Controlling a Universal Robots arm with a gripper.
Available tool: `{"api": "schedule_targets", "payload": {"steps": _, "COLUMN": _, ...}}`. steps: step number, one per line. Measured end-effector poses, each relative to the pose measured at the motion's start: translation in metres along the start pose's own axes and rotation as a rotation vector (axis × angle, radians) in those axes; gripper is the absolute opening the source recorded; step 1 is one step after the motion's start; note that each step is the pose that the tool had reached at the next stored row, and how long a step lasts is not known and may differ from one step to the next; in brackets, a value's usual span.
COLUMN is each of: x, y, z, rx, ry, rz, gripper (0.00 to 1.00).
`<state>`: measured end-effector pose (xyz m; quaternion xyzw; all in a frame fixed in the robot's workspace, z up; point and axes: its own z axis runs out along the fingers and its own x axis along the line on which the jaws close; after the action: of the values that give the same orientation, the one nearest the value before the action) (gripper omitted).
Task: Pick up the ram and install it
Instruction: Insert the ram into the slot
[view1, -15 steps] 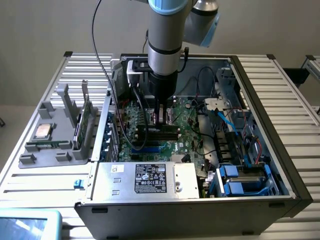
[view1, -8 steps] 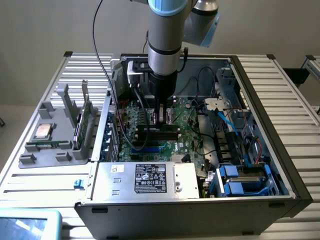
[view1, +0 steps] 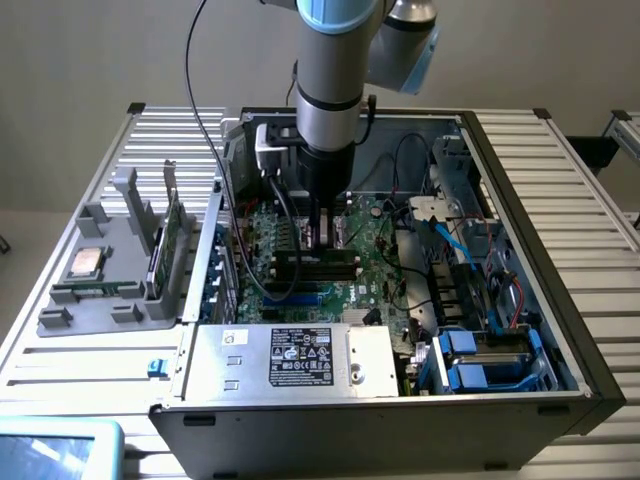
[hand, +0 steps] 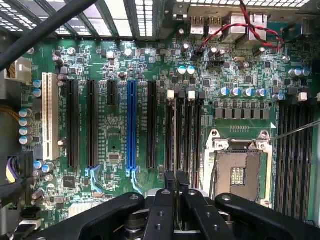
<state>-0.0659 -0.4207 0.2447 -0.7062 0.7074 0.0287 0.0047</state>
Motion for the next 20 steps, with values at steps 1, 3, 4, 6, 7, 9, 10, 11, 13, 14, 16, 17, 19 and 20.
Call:
{"api": "schedule_targets", "payload": {"steps": 1, "x": 0.0, "y": -0.0004, "z": 0.0002, "rx": 0.0002, "ry": 0.0001, "rz": 0.0, "gripper": 0.11}}
{"api": "schedule_targets", "payload": {"steps": 3, "x": 0.0001, "y": -0.0004, "z": 0.0002, "rx": 0.0003, "ry": 0.0002, "rz": 0.0, "gripper": 0.11}}
{"api": "schedule_targets", "payload": {"steps": 4, "x": 0.0001, "y": -0.0005, "z": 0.0002, "rx": 0.0003, "ry": 0.0002, "rz": 0.0, "gripper": 0.11}}
{"api": "schedule_targets", "payload": {"steps": 6, "x": 0.0001, "y": -0.0005, "z": 0.0015, "rx": 0.0005, "ry": -0.0002, "rz": 0.0, "gripper": 0.11}}
{"api": "schedule_targets", "payload": {"steps": 7, "x": 0.0001, "y": -0.0006, "z": 0.0024, "rx": 0.0006, "ry": 0.0001, "rz": 0.0, "gripper": 0.11}}
{"api": "schedule_targets", "payload": {"steps": 9, "x": 0.0002, "y": -0.0006, "z": 0.0039, "rx": 0.0006, "ry": 0.0001, "rz": 0.0, "gripper": 0.11}}
{"api": "schedule_targets", "payload": {"steps": 10, "x": 0.0003, "y": -0.0007, "z": 0.0045, "rx": 0.0006, "ry": 0.0002, "rz": 0.0, "gripper": 0.11}}
{"api": "schedule_targets", "payload": {"steps": 11, "x": 0.0003, "y": -0.0006, "z": 0.0047, "rx": 0.0005, "ry": 0.0004, "rz": 0.0, "gripper": 0.11}}
{"api": "schedule_targets", "payload": {"steps": 13, "x": 0.0005, "y": -0.0006, "z": 0.005, "rx": 0.0005, "ry": 0.0003, "rz": 0.0, "gripper": 0.11}}
{"api": "schedule_targets", "payload": {"steps": 14, "x": 0.0005, "y": -0.0006, "z": 0.005, "rx": 0.0006, "ry": 0.0002, "rz": 0.0, "gripper": 0.11}}
{"api": "schedule_targets", "payload": {"steps": 16, "x": 0.0006, "y": -0.0006, "z": 0.005, "rx": 0.0005, "ry": 0.0002, "rz": 0.0, "gripper": 0.11}}
{"api": "schedule_targets", "payload": {"steps": 17, "x": 0.0007, "y": -0.0006, "z": 0.0051, "rx": 0.0006, "ry": 0.0002, "rz": 0.0, "gripper": 0.11}}
{"api": "schedule_targets", "payload": {"steps": 19, "x": 0.0017, "y": -0.0007, "z": 0.0051, "rx": 0.0006, "ry": 0.0001, "rz": 0.0, "gripper": 0.11}}
{"api": "schedule_targets", "payload": {"steps": 20, "x": 0.0018, "y": -0.0006, "z": 0.0051, "rx": 0.0006, "ry": 0.0002, "rz": 0.0, "gripper": 0.11}}
